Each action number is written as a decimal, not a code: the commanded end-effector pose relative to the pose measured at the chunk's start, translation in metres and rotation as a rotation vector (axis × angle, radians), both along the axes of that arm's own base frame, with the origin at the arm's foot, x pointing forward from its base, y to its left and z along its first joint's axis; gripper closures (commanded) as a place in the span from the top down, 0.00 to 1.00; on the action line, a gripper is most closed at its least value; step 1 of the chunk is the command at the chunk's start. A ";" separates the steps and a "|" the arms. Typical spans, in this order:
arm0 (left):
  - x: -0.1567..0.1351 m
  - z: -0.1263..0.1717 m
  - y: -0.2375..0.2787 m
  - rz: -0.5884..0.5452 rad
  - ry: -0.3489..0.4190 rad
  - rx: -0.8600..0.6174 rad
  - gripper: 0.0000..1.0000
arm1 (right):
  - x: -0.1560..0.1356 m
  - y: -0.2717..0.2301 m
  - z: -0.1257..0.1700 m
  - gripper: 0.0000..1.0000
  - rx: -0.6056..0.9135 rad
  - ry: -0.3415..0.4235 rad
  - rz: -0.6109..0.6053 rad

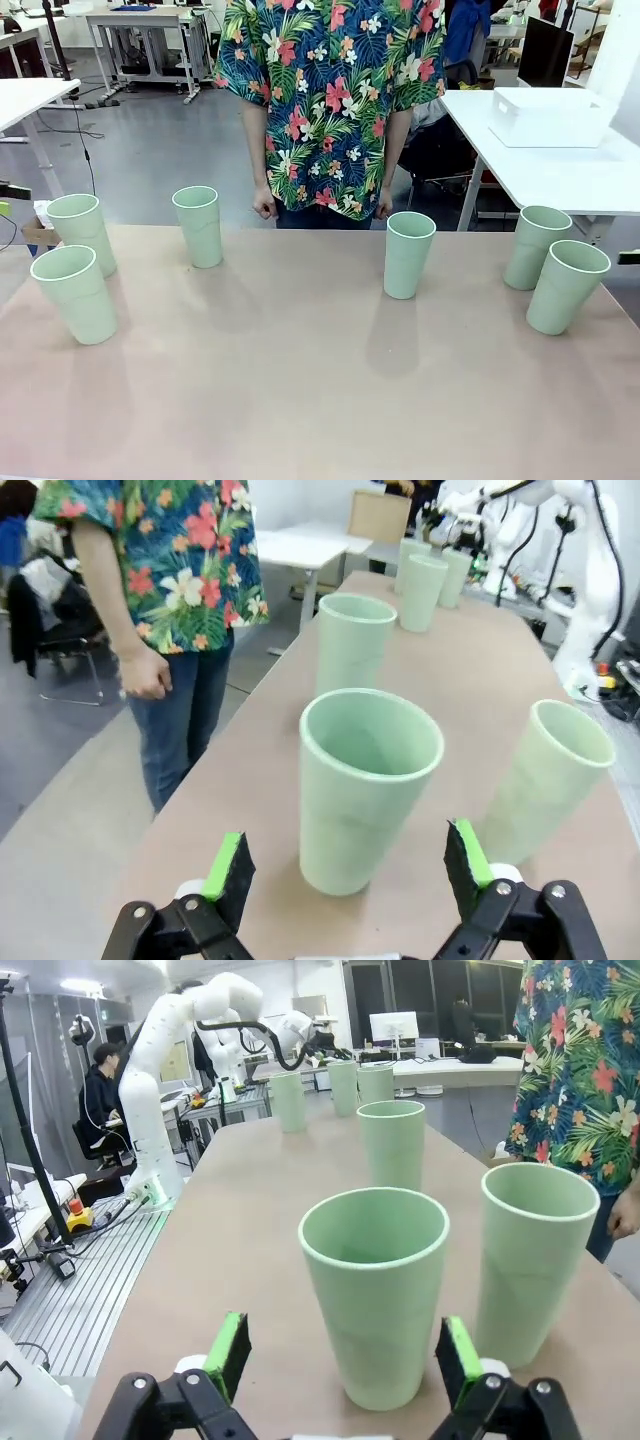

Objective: Stack the cups and store them in the basket.
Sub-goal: Pick up two Reusable plastic cups , one in each hand.

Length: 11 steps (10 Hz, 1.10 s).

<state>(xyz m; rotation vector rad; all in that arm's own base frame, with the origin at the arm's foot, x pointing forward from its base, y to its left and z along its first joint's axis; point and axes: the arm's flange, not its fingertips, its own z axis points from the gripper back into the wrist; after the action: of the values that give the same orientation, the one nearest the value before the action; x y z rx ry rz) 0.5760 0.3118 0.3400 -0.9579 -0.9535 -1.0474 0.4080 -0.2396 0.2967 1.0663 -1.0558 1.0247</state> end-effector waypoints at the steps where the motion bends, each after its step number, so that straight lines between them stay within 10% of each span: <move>1: 0.019 0.004 0.018 -0.005 0.007 -0.048 1.00 | -0.001 0.007 -0.014 1.00 0.039 -0.017 0.011; 11: 0.008 -0.060 0.002 -0.191 -0.074 -0.157 1.00 | 0.000 0.025 -0.043 1.00 0.131 0.004 -0.021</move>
<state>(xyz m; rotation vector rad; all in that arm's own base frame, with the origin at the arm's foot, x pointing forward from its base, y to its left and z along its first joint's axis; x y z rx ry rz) 0.5880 0.3164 0.2836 -1.1453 -1.0238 -1.1393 0.4060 -0.2221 0.2555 1.1555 -1.0869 0.9522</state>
